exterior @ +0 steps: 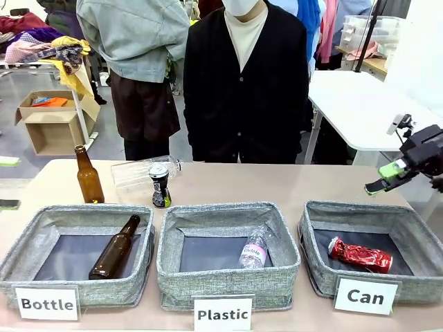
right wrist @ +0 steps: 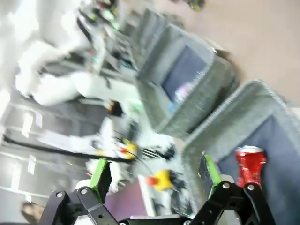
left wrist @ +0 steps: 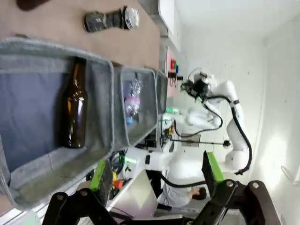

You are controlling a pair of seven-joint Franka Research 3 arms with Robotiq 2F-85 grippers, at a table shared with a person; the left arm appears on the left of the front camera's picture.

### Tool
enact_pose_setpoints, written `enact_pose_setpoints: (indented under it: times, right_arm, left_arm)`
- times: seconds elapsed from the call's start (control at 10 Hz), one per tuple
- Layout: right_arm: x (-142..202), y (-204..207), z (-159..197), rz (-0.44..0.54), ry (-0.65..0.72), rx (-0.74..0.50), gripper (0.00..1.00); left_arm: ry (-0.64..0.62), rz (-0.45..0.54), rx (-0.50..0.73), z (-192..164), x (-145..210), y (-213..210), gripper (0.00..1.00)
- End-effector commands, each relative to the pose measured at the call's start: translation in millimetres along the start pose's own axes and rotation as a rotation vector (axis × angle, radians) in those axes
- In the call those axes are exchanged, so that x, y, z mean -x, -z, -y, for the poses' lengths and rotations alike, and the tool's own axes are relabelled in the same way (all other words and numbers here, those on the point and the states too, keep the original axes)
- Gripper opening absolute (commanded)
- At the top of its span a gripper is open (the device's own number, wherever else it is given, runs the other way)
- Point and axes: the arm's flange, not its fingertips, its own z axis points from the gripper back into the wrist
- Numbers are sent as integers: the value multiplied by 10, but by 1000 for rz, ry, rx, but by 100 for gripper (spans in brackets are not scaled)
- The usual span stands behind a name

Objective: Sort the can waste into the basket.
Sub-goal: Pick up the can waste from the table and place it in the right Fabric basket.

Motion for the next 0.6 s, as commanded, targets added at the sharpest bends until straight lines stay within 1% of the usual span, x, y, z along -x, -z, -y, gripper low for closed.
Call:
enact_pose_setpoints:
  times: [0.0, 0.1, 0.2, 0.3, 0.5]
  right_arm:
    - [-78, -41, 7, 591, 395, -403, 99]
    - [-59, -79, 49, 617, 433, -462, 99]
    - [-83, -95, 90, 634, 510, -446, 99]
    - [-1, -68, 85, 167, 197, -187, 99]
    - [-1, -68, 85, 167, 197, -187, 99]
  left_arm:
    - [3, 139, 89, -154, 493, 368, 100]
    - [0, 0, 0, 0, 0, 0, 100]
    - [0, 0, 0, 0, 0, 0, 100]
    - [0, 0, 0, 0, 0, 0, 100]
    - [0, 0, 0, 0, 0, 0, 100]
